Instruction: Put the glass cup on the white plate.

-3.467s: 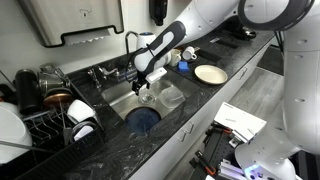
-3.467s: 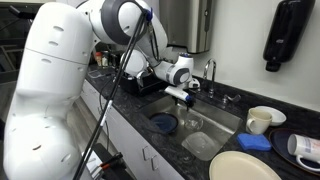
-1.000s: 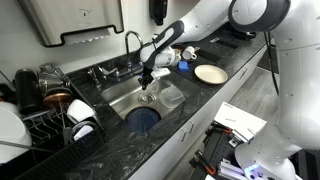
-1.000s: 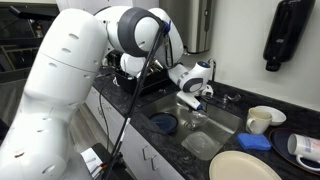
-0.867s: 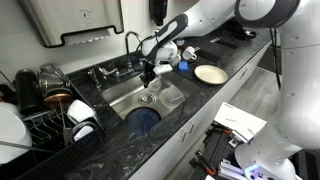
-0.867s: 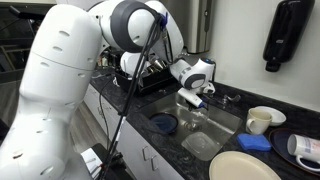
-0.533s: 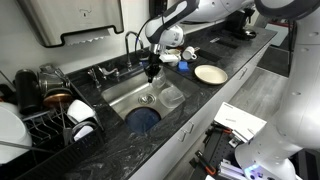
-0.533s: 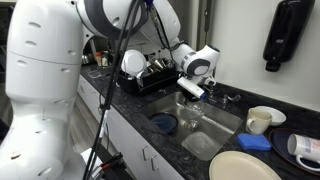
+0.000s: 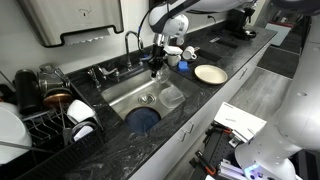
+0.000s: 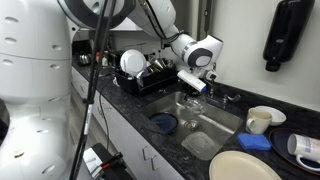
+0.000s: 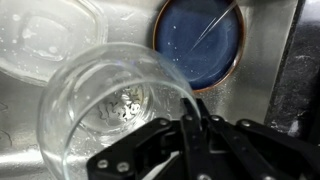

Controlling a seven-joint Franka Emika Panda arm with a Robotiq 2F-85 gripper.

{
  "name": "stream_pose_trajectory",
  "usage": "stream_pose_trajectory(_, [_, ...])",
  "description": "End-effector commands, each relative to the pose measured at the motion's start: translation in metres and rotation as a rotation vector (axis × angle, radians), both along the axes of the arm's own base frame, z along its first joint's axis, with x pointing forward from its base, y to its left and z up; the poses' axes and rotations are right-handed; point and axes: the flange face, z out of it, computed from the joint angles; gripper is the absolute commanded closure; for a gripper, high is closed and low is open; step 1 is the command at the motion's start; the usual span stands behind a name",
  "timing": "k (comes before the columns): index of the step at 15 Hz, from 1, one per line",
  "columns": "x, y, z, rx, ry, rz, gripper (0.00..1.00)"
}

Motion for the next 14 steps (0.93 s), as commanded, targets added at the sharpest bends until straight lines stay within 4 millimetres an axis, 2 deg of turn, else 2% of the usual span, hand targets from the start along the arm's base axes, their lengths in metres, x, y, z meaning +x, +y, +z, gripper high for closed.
stream_pose_trajectory(1, [0.000, 0.000, -0.002, 0.000, 0.004, 0.001, 0.94])
stream_pose_trajectory(4, [0.001, 0.006, -0.003, 0.000, 0.006, 0.010, 0.94])
stream_pose_trajectory(5, [0.001, 0.006, -0.003, 0.000, 0.006, 0.011, 0.99])
stream_pose_trajectory(6, [0.003, 0.002, -0.002, 0.002, 0.014, 0.001, 0.99])
stream_pose_trajectory(10, [0.012, -0.039, 0.009, 0.019, 0.034, -0.087, 0.99])
stream_pose_trajectory(14, [0.024, -0.093, 0.021, 0.037, 0.076, -0.218, 0.99])
